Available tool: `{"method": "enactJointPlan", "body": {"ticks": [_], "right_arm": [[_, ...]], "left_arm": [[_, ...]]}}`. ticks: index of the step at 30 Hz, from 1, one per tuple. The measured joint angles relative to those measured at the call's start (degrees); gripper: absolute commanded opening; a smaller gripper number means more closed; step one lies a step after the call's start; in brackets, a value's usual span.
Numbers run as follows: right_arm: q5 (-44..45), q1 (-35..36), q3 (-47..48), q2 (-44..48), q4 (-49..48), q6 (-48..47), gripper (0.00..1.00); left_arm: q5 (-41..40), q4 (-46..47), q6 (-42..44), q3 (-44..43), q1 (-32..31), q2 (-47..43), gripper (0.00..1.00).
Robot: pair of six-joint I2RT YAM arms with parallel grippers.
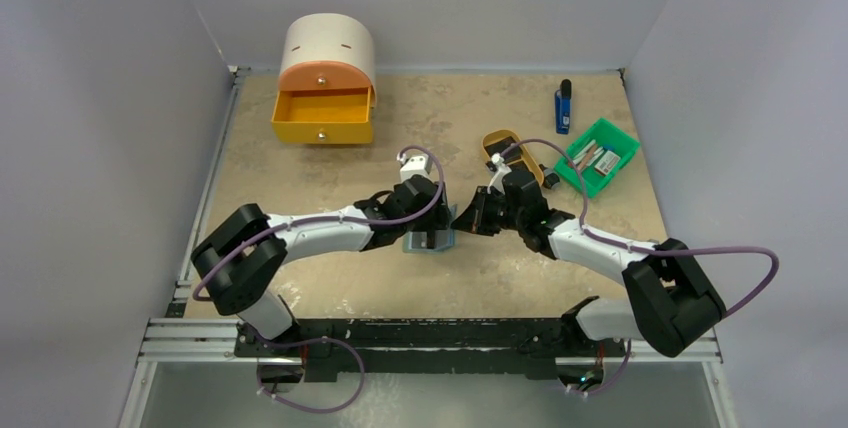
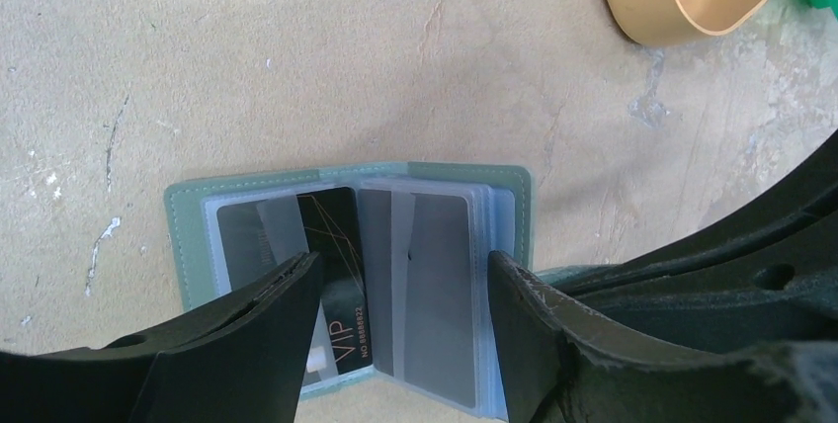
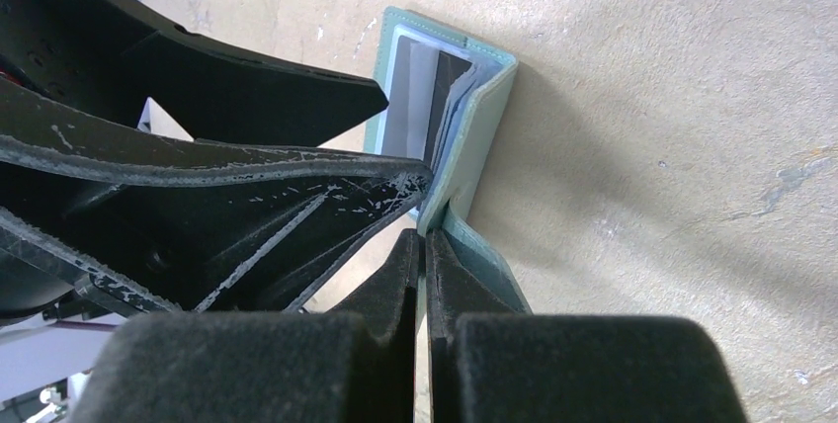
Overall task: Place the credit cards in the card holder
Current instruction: Open the card holder at the center of the board.
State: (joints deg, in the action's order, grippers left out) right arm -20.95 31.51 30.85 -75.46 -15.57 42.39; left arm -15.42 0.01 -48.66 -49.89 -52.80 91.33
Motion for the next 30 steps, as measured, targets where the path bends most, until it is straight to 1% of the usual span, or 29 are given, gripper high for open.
{"method": "enactJointPlan", "body": {"ticks": [3, 12, 20, 24, 30], "right_arm": [[0.0, 0.02, 0.0, 0.0, 0.02, 0.0, 0.0], [-0.11, 0.81, 0.02, -0.02, 0.17, -0.02, 0.0], [0.48, 0.85, 0.07, 0.0, 0.66, -0.04, 0.0], [1.11, 0.85, 0.04, 0.02, 1.57, 0.0, 0.0], [3.17, 0.85, -1.01, 0.04, 2.08, 0.02, 0.0]], "left_arm": [[-0.07, -0.61, 0.28, -1.11, 0.0, 0.94, 0.59], [-0.96, -1.68, 0.46, -2.51, 0.0, 3.58, 0.34], [-2.97, -3.58, 0.74, -2.51, 0.0, 3.58, 0.18], [-4.22, -4.9, 1.38, -2.49, 0.0, 3.58, 0.11], [-5.7, -5.51, 1.75, -1.99, 0.0, 3.37, 0.08]]}}
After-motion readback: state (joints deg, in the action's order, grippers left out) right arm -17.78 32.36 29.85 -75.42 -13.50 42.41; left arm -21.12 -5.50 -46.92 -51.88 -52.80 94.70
